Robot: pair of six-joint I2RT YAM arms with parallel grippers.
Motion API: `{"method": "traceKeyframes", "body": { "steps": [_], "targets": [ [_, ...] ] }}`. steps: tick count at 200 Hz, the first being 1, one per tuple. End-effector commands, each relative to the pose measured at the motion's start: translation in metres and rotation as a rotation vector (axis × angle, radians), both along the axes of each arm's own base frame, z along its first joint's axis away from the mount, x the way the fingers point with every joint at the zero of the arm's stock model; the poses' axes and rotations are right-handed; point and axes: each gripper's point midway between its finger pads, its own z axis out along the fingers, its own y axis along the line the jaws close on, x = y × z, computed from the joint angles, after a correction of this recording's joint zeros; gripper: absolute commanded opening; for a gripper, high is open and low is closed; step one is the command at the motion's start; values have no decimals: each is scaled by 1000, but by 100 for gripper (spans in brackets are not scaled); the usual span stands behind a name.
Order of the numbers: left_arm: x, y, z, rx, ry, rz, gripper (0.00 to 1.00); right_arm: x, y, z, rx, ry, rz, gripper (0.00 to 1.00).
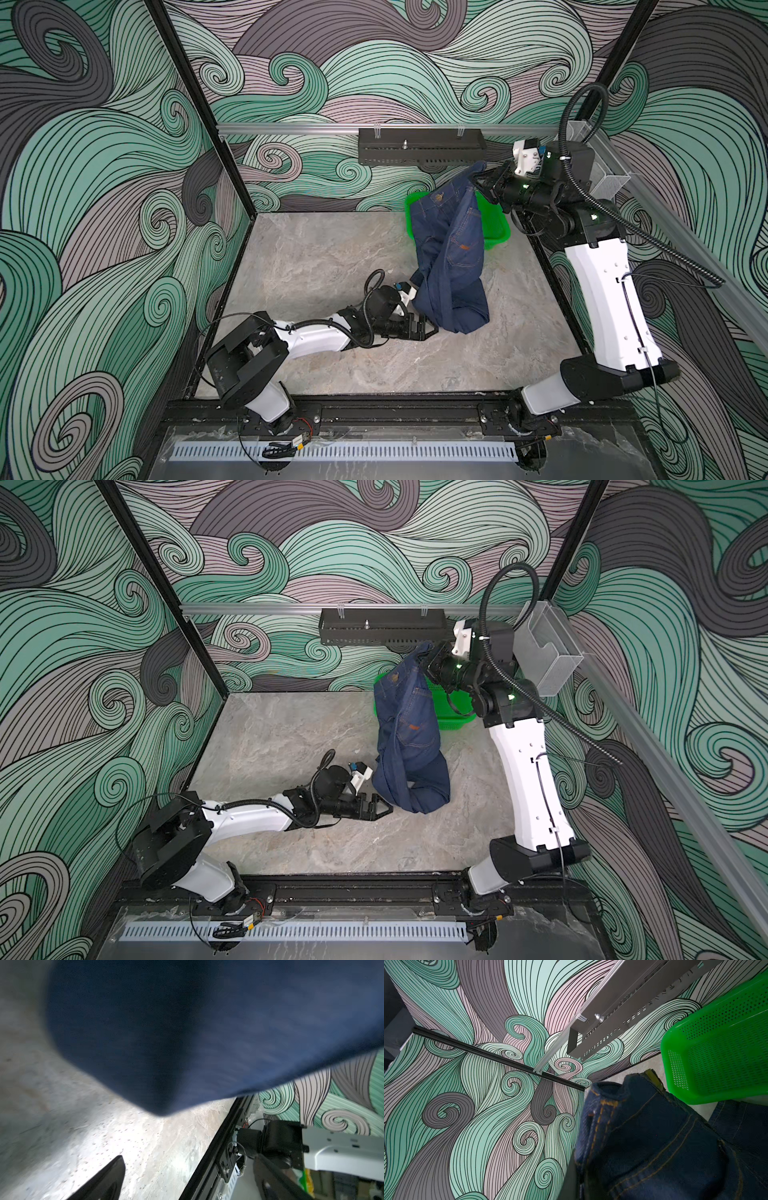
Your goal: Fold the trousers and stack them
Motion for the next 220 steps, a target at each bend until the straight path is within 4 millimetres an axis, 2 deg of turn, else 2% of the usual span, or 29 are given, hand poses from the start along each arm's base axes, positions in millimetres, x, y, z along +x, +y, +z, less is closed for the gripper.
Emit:
{"method": "traceKeyframes", "body": {
  "steps": [1,27,56,91,130,149,157,165,184,203,220],
  "targets": [
    [6,-15,-6,80,-173,-53,99,-4,-8,27,5,-97,-20,0],
    [18,-32,-27,130,-183,-41,99,-3,-12,28,6,-95,-29,0],
    [43,-34,-49,205,-209,58,99,-2,-15,28,10,-94,-33,0],
    [65,-47,-45,189,-241,132,98,-2,-18,29,13,-93,-38,0],
    [75,-62,-31,83,-252,177,99,-3,-20,28,14,-91,-45,0],
    [82,-63,-35,85,-255,214,96,-3,-21,27,16,-88,-48,0],
    [85,-65,-38,89,-251,222,90,-3,-21,28,18,-88,-47,0],
    [89,-65,-41,96,-249,234,79,-4,-22,28,18,-89,-50,0],
    [98,-54,-48,127,-248,282,46,-5,-25,30,20,-94,-55,0],
    [112,-17,-47,188,-269,383,19,-7,-31,33,24,-99,-68,0],
    [124,30,-27,247,-329,480,2,-9,-38,34,26,-100,-83,0]
  ]
}}
